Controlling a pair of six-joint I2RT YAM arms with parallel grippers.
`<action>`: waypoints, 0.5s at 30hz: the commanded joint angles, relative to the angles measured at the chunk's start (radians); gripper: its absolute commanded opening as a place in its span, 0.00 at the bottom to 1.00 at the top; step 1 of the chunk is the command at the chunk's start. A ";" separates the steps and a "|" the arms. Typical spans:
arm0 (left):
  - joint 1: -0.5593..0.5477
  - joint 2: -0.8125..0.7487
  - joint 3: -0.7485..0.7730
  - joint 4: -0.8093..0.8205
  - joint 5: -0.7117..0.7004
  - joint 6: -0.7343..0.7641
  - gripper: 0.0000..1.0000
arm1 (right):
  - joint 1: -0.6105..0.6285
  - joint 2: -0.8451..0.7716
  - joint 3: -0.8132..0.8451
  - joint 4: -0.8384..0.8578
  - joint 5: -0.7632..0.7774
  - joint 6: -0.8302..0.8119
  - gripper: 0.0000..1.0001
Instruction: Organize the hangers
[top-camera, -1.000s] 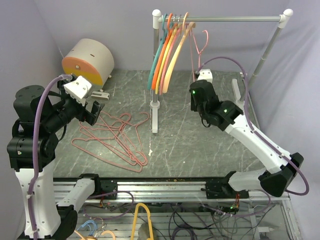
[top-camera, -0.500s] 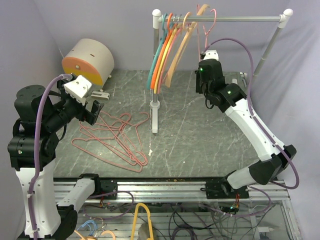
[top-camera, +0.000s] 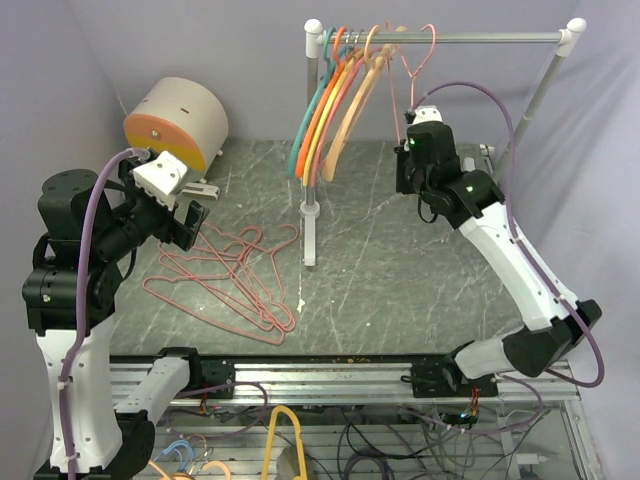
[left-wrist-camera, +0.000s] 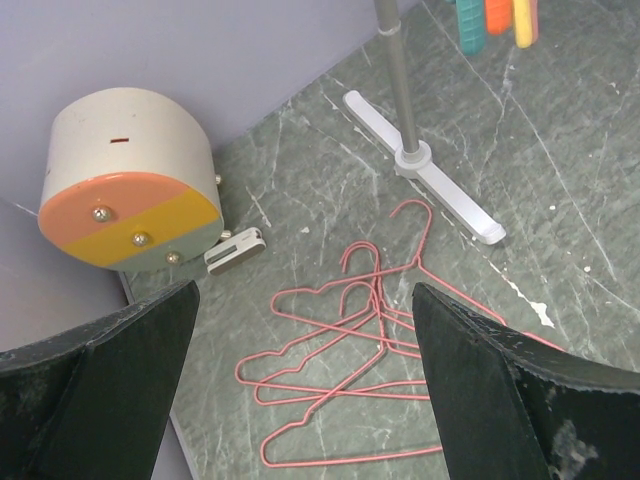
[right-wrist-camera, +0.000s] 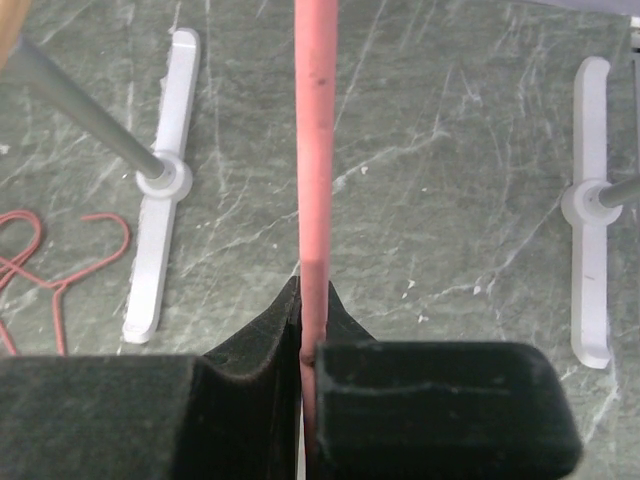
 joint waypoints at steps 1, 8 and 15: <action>0.000 -0.006 -0.006 0.038 -0.009 -0.006 1.00 | -0.003 -0.082 -0.023 -0.011 -0.080 0.018 0.00; 0.003 -0.004 -0.018 0.051 -0.034 -0.013 1.00 | -0.003 -0.164 -0.106 -0.033 -0.139 0.044 0.00; 0.002 -0.010 -0.031 0.059 -0.026 -0.023 1.00 | -0.004 -0.224 -0.214 -0.035 -0.160 0.067 0.00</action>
